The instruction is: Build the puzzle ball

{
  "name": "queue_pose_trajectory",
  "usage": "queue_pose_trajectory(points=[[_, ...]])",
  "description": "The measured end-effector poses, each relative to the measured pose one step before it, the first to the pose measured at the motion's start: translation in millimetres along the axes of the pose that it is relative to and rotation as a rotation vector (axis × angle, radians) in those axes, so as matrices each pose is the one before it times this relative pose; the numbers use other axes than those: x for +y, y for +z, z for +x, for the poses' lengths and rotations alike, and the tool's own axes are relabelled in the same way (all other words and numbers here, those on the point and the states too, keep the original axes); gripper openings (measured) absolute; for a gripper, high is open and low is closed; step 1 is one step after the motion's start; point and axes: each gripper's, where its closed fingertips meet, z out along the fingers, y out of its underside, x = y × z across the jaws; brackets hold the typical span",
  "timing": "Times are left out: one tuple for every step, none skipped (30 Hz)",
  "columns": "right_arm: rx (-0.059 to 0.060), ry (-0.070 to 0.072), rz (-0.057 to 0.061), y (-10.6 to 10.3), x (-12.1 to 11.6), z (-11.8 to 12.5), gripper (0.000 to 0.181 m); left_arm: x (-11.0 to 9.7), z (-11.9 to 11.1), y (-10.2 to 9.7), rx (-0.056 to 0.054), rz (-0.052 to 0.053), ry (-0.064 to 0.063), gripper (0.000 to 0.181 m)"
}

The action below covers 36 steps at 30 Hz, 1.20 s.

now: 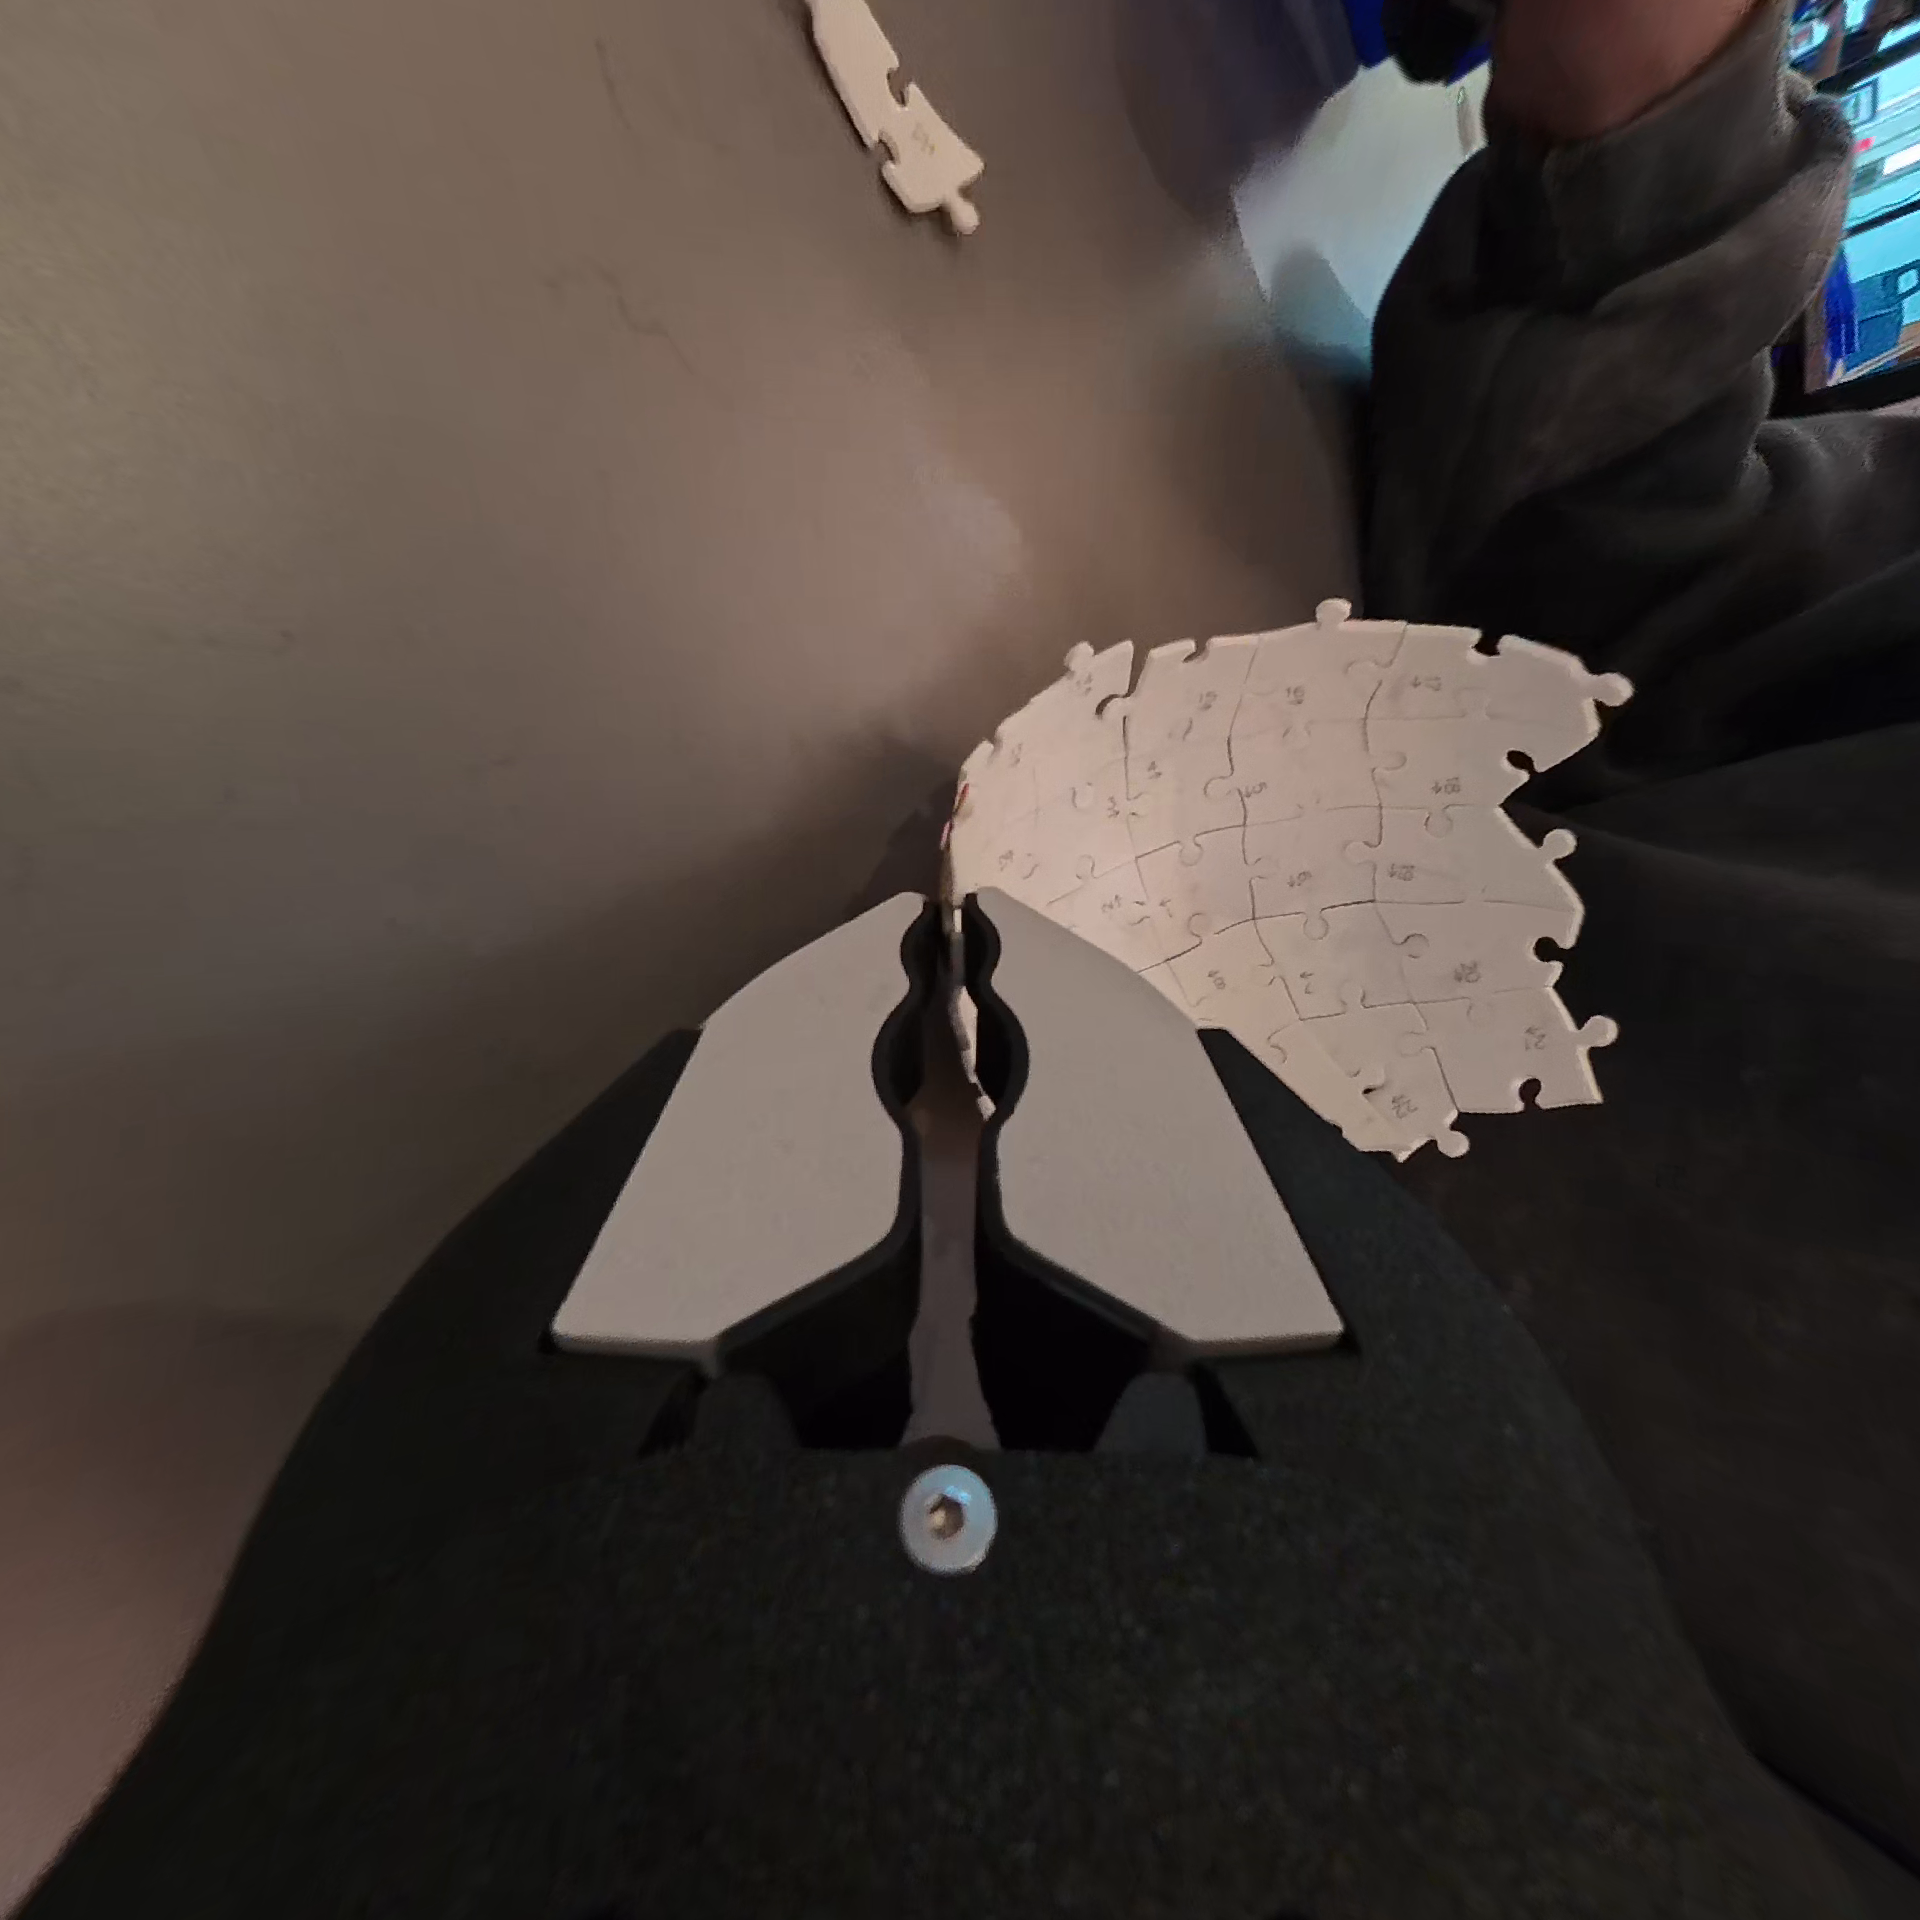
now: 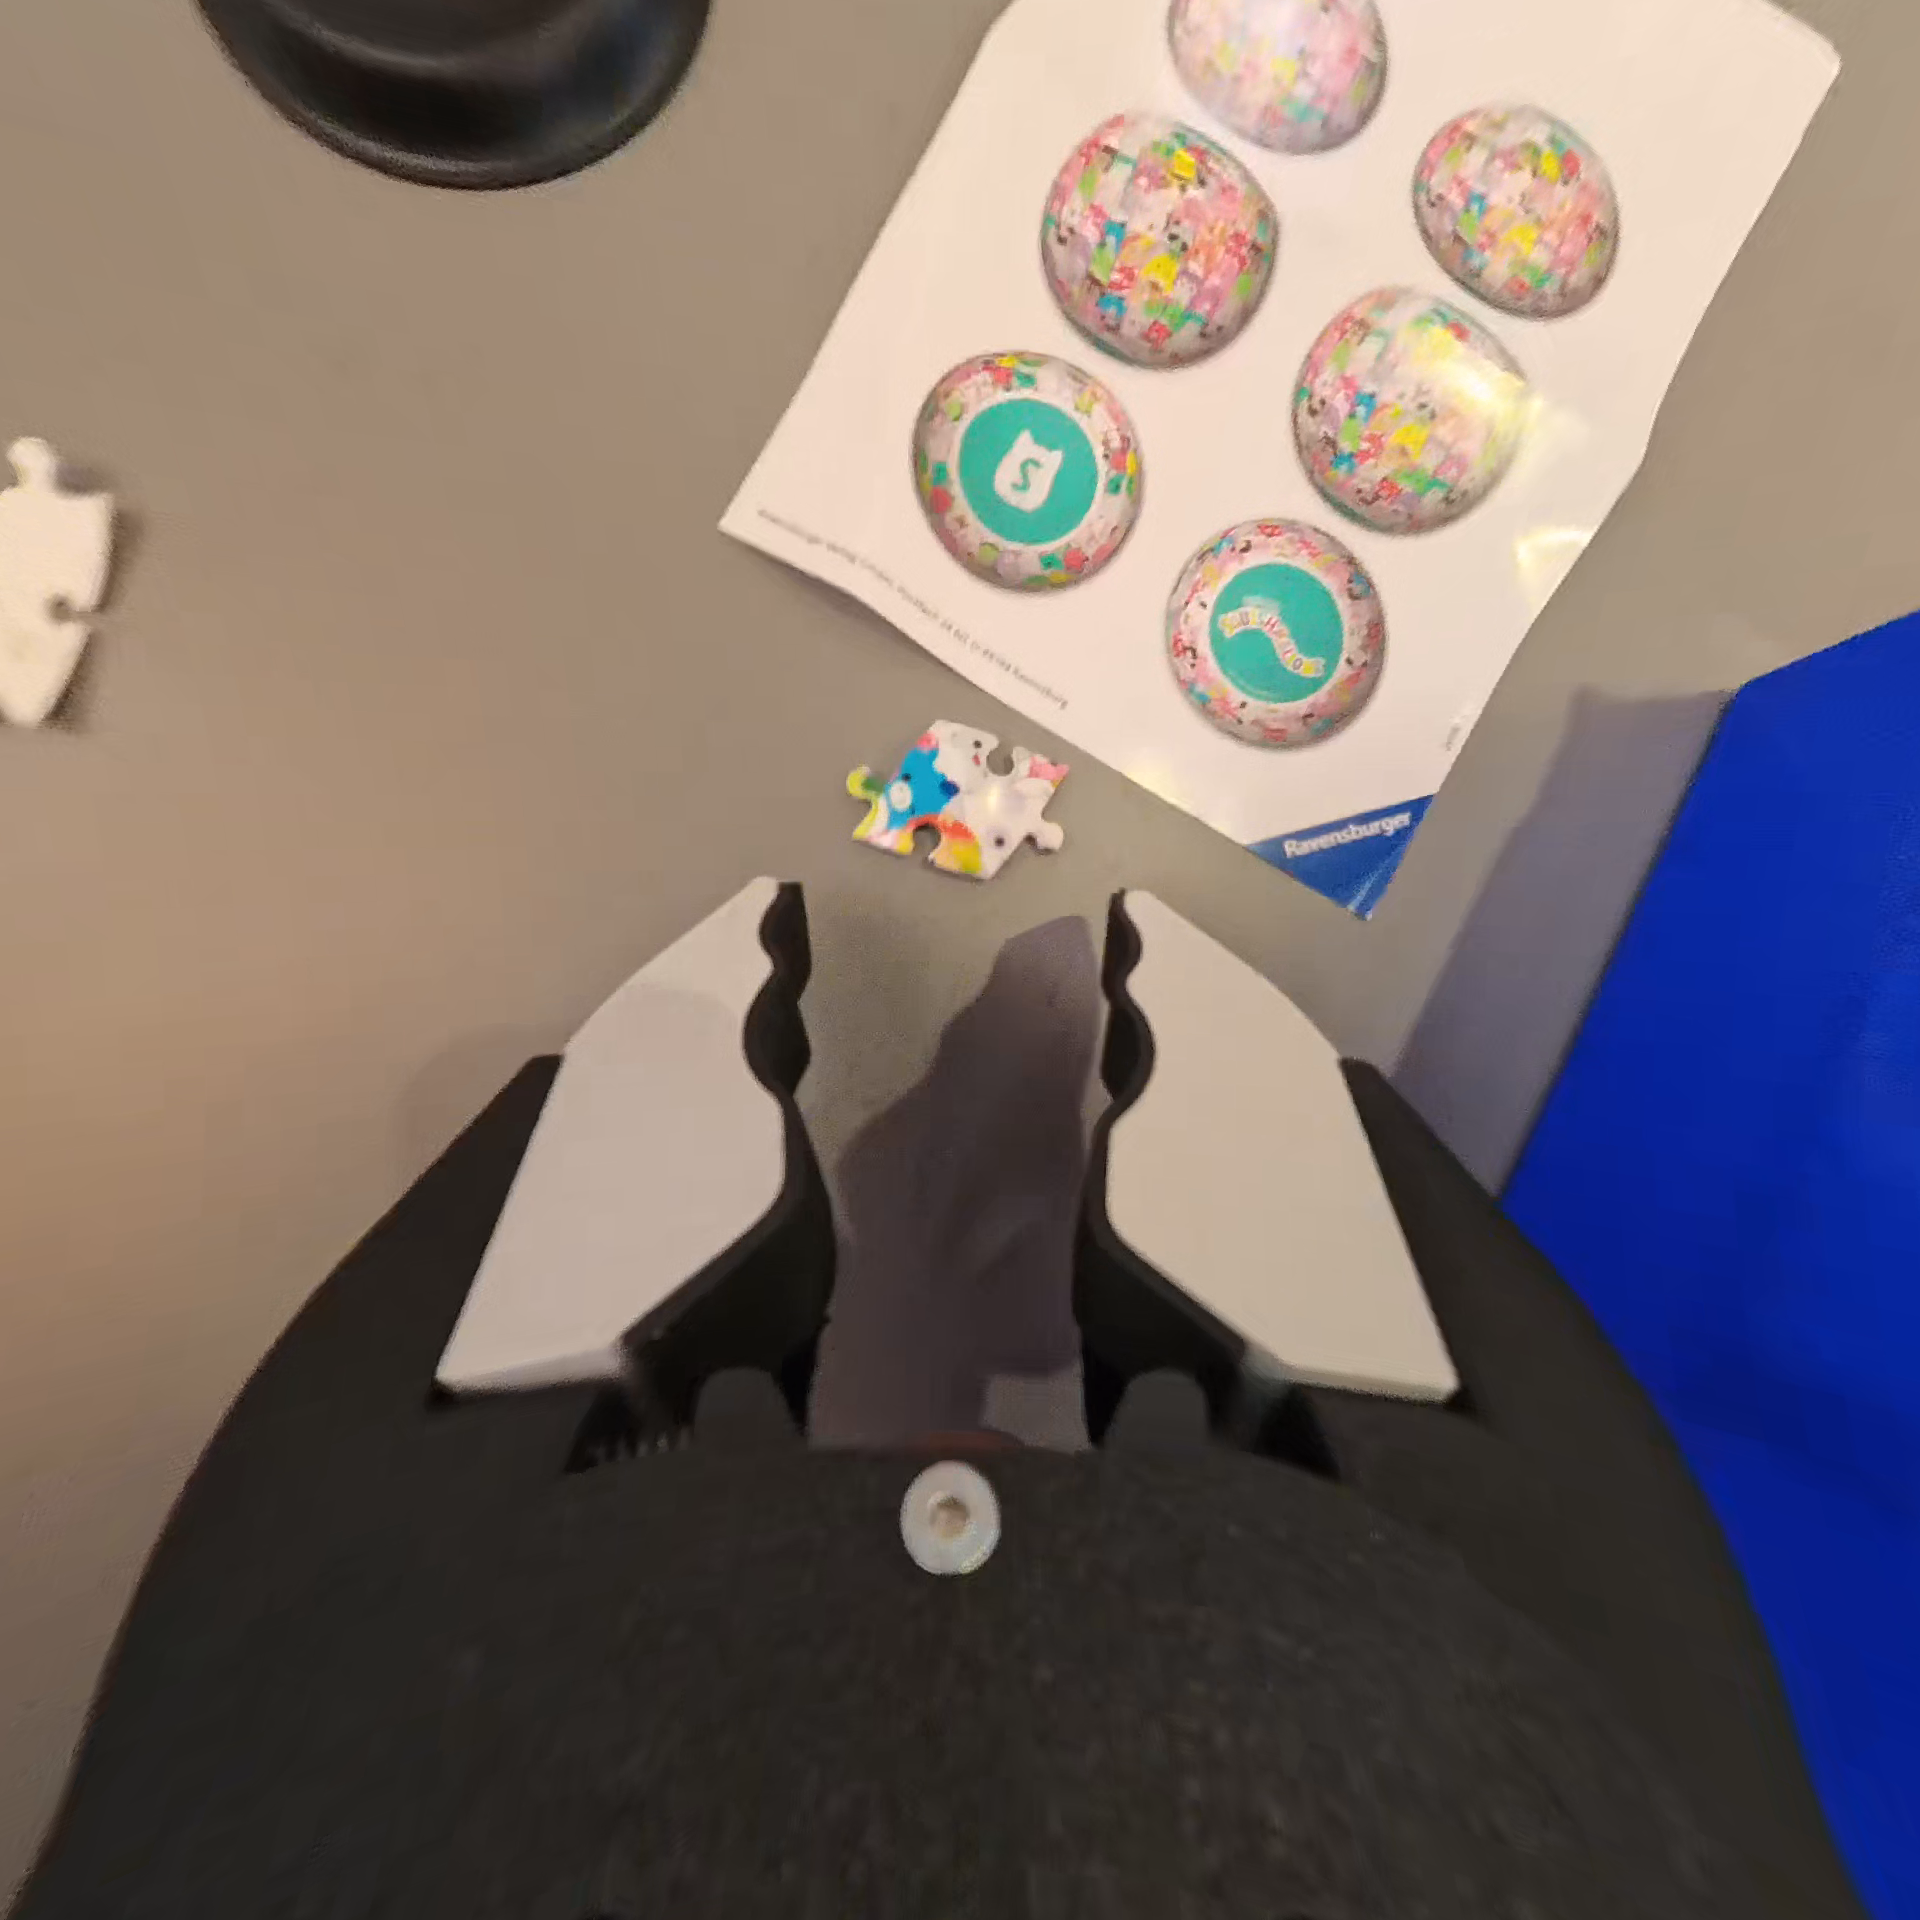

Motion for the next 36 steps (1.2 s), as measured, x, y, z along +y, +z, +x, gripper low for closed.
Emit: queue_pose_trajectory(points=[[0.0038, 0.0387, -0.0005, 6.17, -1.14, 0.58, 0.06, 0.07, 0.67, 0.74, 0.0012, -0.0038, -0.0002, 0.003], [-0.0156, 0.0437, 0.0037, 4.23, -2.7, -2.2, 0.067, -0.29, 0.9, 0.32, -0.0023, -0.0035, 0.0024, 0.003], [-0.0195, 0.0374, 0.0173, 2.76, -4.31, -3.31, 0.068, -0.65, 0.84, -0.12, -0.0057, -0.0015, 0.0052, 0.003], [-0.0011, 0.0234, 0.0176, 2.49, -3.45, -1.32, 0.067, -0.9, 0.86, -0.3, -0.0054, 0.0004, 0.0059, 0.004], [0.0182, 0.0056, 0.0, 3.09, -0.54, 1.11, 0.066, -0.45, 0.84, -0.23, -0.0021, -0.0003, 0.0044, 0.004], [0.0283, -0.0152, 0.0005, 2.12, -0.33, 2.13, 0.061, -0.02, 0.25, -0.19, -0.0011, -0.0014, 0.002, 0.004], [-0.0084, -0.0103, 0.0104, -0.12, -1.45, -2.72, 0.043, 0.15, -0.39, -0.01, -0.0009, -0.0007, -0.0013, 0.004], [-0.0009, 0.0025, 0.0049, -0.2, -0.1, -1.4, 0.028, 0.2, -0.72, -0.15, 0.0004, 0.0011, -0.0035, 0.004], [0.0055, -0.0142, 0.01, -0.05, 0.13, -0.62, 0.028, 0.26, -0.64, -0.24, 0.0012, 0.0016, -0.0038, 0.004], [-0.0015, -0.0085, 0.0139, -0.18, -0.01, -0.91, 0.027, 0.47, -0.71, -0.42, 0.0004, 0.0012, -0.0029, 0.004], [-0.0091, 0.0033, 0.0045, -0.38, 0.68, -0.72, 0.027, 0.31, -0.74, -0.66, -0.0004, 0.0011, -0.002, 0.004], [-0.0114, 0.0035, -0.0021, -0.73, 0.74, -0.31, 0.027, -0.01, -0.63, -0.77, -0.0003, 0.0017, -0.0011, 0.004], [-0.0131, -0.0038, -0.0051, -0.88, 0.68, -0.66, 0.027, -0.14, -0.54, -0.68, -0.0004, 0.0024, -0.0003, 0.004], [-0.0309, -0.0053, 0.0069, -1.33, -1.22, -3.66, 0.027, -0.08, -0.43, -0.69, -0.0006, 0.0015, 0.0, 0.004], [-0.0436, 0.0032, 0.0241, -2.38, -3.79, -6.53, 0.027, 0.1, -0.31, -0.45, -0.0001, 0.0011, -0.0005, 0.004], [-0.0741, 0.0086, 0.0322, -3.25, -6.74, -12.08, 0.027, 0.02, -0.24, -0.48, 0.0007, 0.0012, -0.001, 0.004], [-0.1114, 0.0101, 0.0467, -3.53, -10.29, -19.34, 0.027, 0.28, -0.21, -0.32, 0.0011, 0.0007, -0.0009, 0.004], [-0.1306, 0.0197, 0.0478, -1.69, -12.06, -23.65, 0.027, 0.4, -0.26, -0.27, 0.0013, -0.0004, -0.0004, 0.004], [-0.1475, 0.0241, 0.0335, 2.46, -10.65, -26.81, 0.027, 0.19, -0.39, -0.09, 0.0008, -0.0001, -0.0008, 0.004], [-0.1732, 0.032, 0.0145, 7.89, -7.92, -29.67, 0.027, 0.09, -0.33, 0.07, 0.0013, 0.0004, -0.0014, 0.003], [-0.1903, 0.0305, 0.006, 12.8, -6.0, -30.2, 0.027, 0.05, -0.01, 0.22, 0.0022, 0.0003, -0.0008, 0.004], [-0.1557, 0.0107, 0.0073, 16.41, -4.93, -22.64, 0.027, 0.09, 0.45, 0.35, 0.0035, -0.0008, 0.0008, 0.004], [-0.1292, -0.0115, -0.0071, 17.92, -1.76, -16.27, 0.027, 0.18, 0.54, 0.48, 0.0037, -0.0011, 0.0021, 0.004], [-0.1203, -0.0042, -0.0364, 18.41, 2.54, -12.19, 0.027, 0.0, 0.32, 0.39, 0.0021, 0.0001, 0.0019, 0.004], [-0.0766, 0.02, -0.0578, 17.22, 5.58, -3.23, 0.027, 0.15, 0.15, 0.45, 0.0014, 0.0001, 0.0009, 0.004], [-0.0467, 0.0216, -0.0642, 15.37, 6.55, 1.25, 0.027, -0.01, 0.18, 0.35, 0.0028, 0.0009, 0.0009, 0.004], [-0.0262, 0.0037, -0.061, 13.47, 5.82, 2.81, 0.027, 0.08, 0.27, 0.29, 0.0041, 0.0023, 0.0021, 0.004], [0.0019, -0.0102, -0.0448, 11.63, 3.48, 5.11, 0.028, 0.04, 0.23, 0.1, 0.005, 0.0027, 0.0017, 0.004], [-0.0046, -0.0063, -0.0338, 9.5, 1.92, 3.2, 0.028, 0.07, 0.07, -0.08, 0.0061, 0.0033, 0.0004, 0.003], [-0.0324, 0.0032, -0.022, 7.43, 0.1, -1.25, 0.028, 0.23, -0.02, -0.27, 0.0065, 0.0035, -0.0003, 0.004], [-0.0342, 0.006, -0.0053, 5.36, -1.95, -1.97, 0.028, 0.64, -0.33, -0.28, 0.0056, 0.0033, -0.0004, 0.004], [-0.0178, 0.0, 0.0008, 3.34, -2.31, -0.25, 0.028, 0.72, -0.03, -0.26, 0.007, 0.0033, 0.0008, 0.004], [-0.0079, -0.0021, 0.0047, 1.82, -2.13, 0.97, 0.028, 0.93, 0.67, -0.16, 0.0114, 0.0033, 0.0039, 0.004], [-0.0255, 0.0047, 0.0088, 1.36, -2.14, -1.49, 0.028, 0.59, 0.91, -0.18, 0.0126, 0.0045, 0.0061, 0.004], [-0.0384, 0.0174, 0.0117, 1.07, -1.84, -2.77, 0.028, 0.21, 0.34, -0.15, 0.0089, 0.0049, 0.0052, 0.004], [-0.0422, 0.0296, 0.0102, 0.92, -0.98, -2.82, 0.028, 0.16, -0.75, -0.34, 0.0023, 0.0029, 0.0002, 0.004]])
